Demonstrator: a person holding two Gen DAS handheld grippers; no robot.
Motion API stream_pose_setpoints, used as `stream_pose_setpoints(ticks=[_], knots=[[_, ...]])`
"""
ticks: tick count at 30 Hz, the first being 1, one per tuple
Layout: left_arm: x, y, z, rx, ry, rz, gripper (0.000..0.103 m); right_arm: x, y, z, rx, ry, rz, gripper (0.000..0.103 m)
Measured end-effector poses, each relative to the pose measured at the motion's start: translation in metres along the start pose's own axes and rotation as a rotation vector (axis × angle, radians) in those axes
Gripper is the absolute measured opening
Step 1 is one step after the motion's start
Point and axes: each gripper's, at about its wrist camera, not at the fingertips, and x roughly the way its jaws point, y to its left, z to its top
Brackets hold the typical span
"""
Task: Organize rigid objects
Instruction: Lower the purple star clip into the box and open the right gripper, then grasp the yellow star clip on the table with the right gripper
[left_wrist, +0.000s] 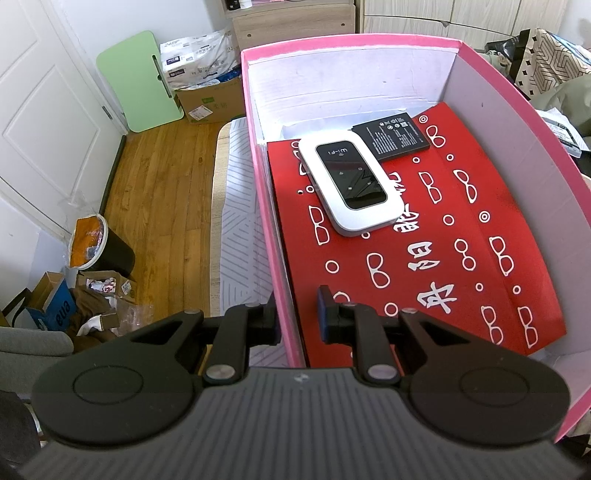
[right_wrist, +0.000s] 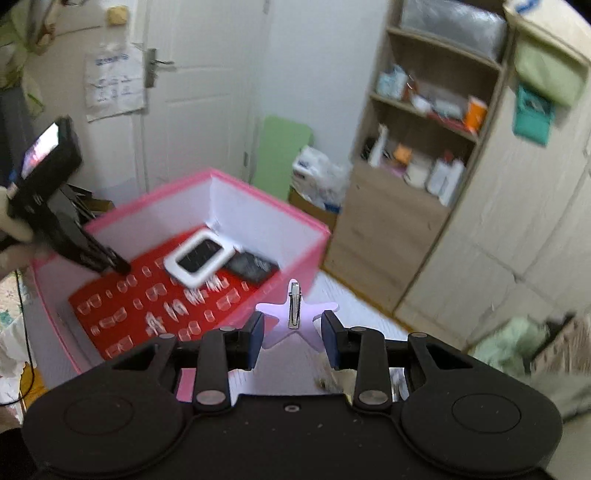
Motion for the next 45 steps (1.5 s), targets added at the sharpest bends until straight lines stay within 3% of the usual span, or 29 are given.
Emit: stream_pose_setpoints(ticks=[4, 9, 16, 20, 21, 22, 28, 36, 45], knots=[[0.000, 0.001, 0.000, -0.004, -0.002, -0.004, 0.016, 0.029, 0.017, 0.026, -0.080, 0.033, 0.105, 0.039], [0.000, 0.002, 0.000, -0.022, -0.007, -0.017, 0.016, 0.093, 0.036, 0.042, -0.164, 0.146, 0.177, 0.038], [0.001, 0.002, 0.001, -0.019, -0.008, -0.018, 0.017, 0.165, 0.045, 0.044, -0.207, 0.285, 0.220, 0.039], [0.002, 0.002, 0.001, -0.015, -0.007, -0.017, 0.017, 0.175, 0.043, 0.044, -0.199, 0.277, 0.213, 0.043], [0.002, 0.002, 0.001, -0.014, -0.007, -0.016, 0.017, 0.172, 0.041, 0.044, -0.185, 0.258, 0.205, 0.051], [0.002, 0.002, 0.001, -0.014, -0.007, -0.016, 0.017, 0.167, 0.038, 0.044, -0.168, 0.232, 0.208, 0.053], [0.002, 0.001, 0.001, -0.012, -0.007, -0.014, 0.017, 0.120, 0.006, 0.043, 0.025, 0.136, 0.287, 0.053], [0.002, 0.003, 0.000, -0.020, -0.010, -0.020, 0.017, 0.046, -0.019, 0.017, 0.098, 0.068, 0.184, 0.054], [0.001, 0.005, 0.000, -0.029, -0.010, -0.021, 0.017, 0.000, -0.051, -0.032, 0.224, 0.060, 0.116, 0.054]])
